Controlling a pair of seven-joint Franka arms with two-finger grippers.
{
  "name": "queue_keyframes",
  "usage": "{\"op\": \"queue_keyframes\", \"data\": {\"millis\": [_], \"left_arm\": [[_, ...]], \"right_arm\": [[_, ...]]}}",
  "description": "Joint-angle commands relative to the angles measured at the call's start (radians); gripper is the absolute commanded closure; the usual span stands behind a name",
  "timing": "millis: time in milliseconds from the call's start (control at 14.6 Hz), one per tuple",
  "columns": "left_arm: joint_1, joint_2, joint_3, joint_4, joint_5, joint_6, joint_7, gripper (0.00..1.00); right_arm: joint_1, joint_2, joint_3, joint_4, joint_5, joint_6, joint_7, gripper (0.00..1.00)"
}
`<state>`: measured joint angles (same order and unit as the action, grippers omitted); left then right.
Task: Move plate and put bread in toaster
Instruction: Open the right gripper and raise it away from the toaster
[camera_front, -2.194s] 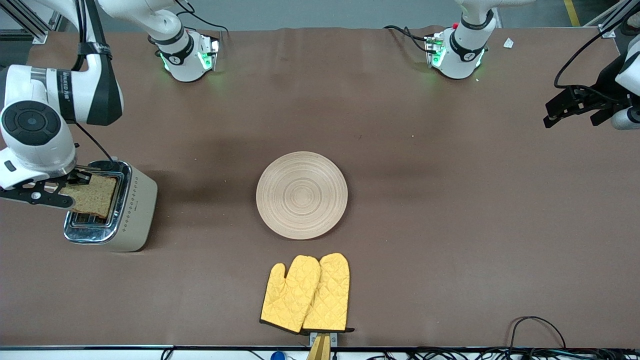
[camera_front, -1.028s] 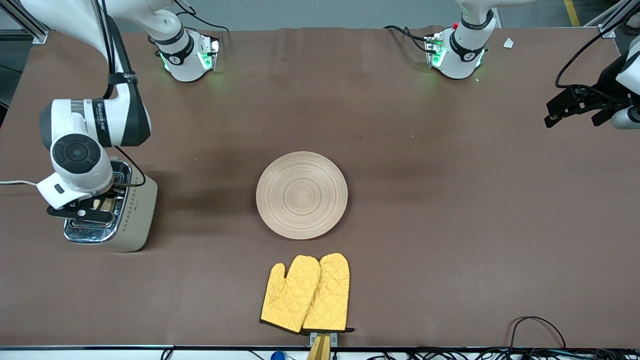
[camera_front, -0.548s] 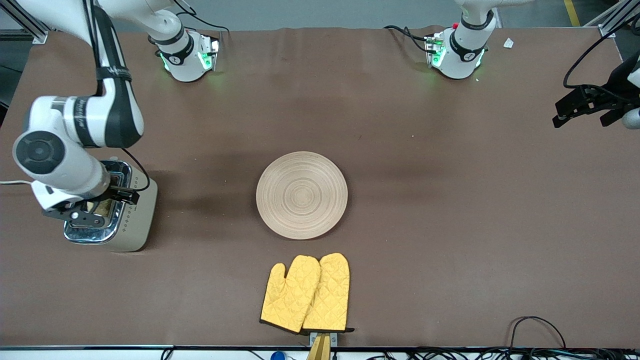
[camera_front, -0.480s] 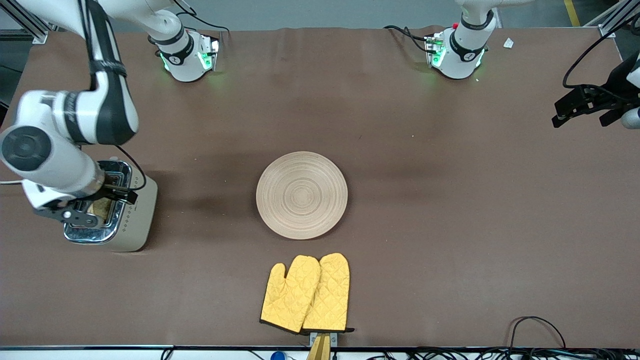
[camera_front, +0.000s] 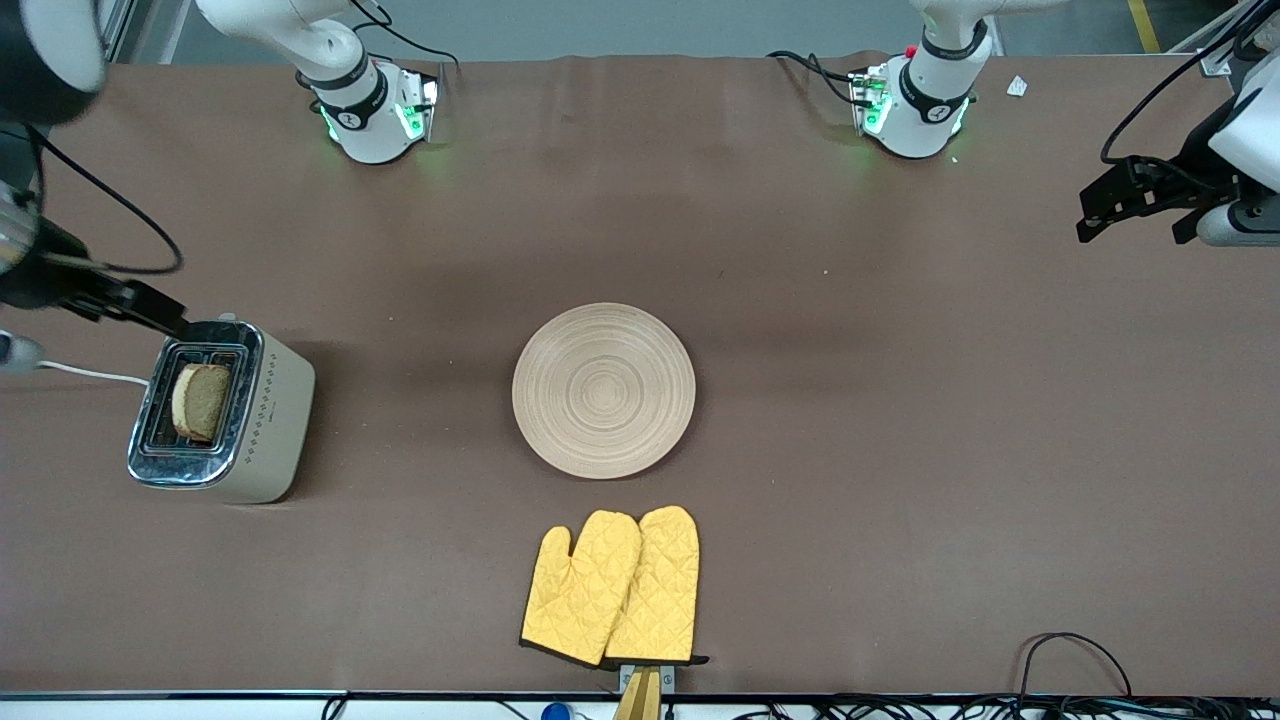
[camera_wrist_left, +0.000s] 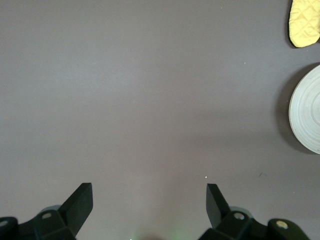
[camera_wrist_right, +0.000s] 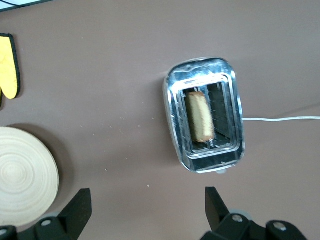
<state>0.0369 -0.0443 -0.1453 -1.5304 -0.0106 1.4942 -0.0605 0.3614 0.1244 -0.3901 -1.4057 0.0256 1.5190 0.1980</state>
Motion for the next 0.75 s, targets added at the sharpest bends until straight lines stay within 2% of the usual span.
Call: {"op": "queue_keyframes", "data": {"millis": [0, 206, 548, 617, 685], "left_arm": [[0.001, -0.019, -0.011, -0.001, 0.020, -0.012, 0.010, 0.00], [0.000, -0.016, -0.013, 0.007, 0.020, -0.014, 0.008, 0.00], [0.003, -0.006, -0.011, 0.029, 0.020, -0.015, 0.005, 0.00], [0.001, -0.008, -0.011, 0.030, 0.020, -0.017, 0.005, 0.00], [0.001, -0.009, -0.011, 0.030, 0.020, -0.019, 0.005, 0.00]], "right_arm": [[-0.036, -0.063, 0.007, -0.027, 0.022, -0.040, -0.038, 0.00], [-0.075, -0.068, 0.005, -0.027, 0.020, -0.042, -0.101, 0.00], [-0.079, -0.083, 0.016, -0.044, 0.004, -0.040, -0.118, 0.00], [-0.093, -0.103, 0.028, -0.053, 0.002, -0.049, -0.126, 0.00], [-0.169, -0.118, 0.112, -0.058, 0.001, -0.072, -0.129, 0.00]]}}
